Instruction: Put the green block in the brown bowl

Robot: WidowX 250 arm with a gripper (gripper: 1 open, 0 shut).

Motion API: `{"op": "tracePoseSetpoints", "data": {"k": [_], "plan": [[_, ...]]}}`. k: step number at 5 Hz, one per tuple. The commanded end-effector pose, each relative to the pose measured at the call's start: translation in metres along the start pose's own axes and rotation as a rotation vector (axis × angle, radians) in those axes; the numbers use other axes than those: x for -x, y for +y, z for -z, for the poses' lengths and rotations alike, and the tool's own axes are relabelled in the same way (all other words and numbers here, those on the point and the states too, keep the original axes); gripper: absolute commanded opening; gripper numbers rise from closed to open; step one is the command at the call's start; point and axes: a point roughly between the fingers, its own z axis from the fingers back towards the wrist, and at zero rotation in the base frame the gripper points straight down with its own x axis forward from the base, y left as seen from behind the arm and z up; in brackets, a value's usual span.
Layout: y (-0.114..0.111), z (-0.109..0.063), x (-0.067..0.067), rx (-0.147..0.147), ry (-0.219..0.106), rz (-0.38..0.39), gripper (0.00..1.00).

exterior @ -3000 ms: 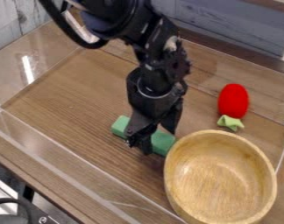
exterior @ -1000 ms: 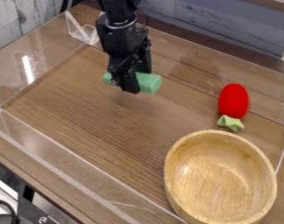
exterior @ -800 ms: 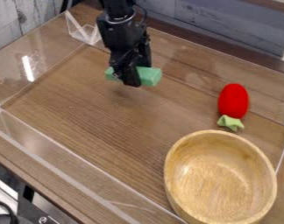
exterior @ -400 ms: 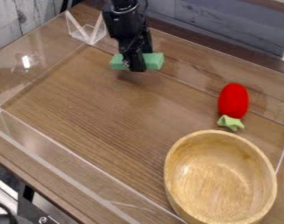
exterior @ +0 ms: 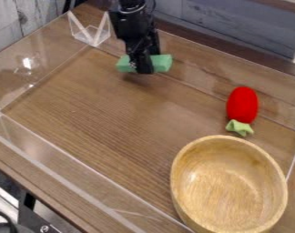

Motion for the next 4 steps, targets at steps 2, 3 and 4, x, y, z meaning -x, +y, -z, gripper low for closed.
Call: {"op": "tracePoseSetpoints", "data": {"k": [2,3,4], "plan": [[-0.020,-0.016,-0.024,0.041,0.024,0.087,0.00],[-0.020,-0.030,-0.023,0.036,0.032,0.076,0.00],[-0.017,-0.044,-0.015,0.033,0.048,0.073,0.00]]}}
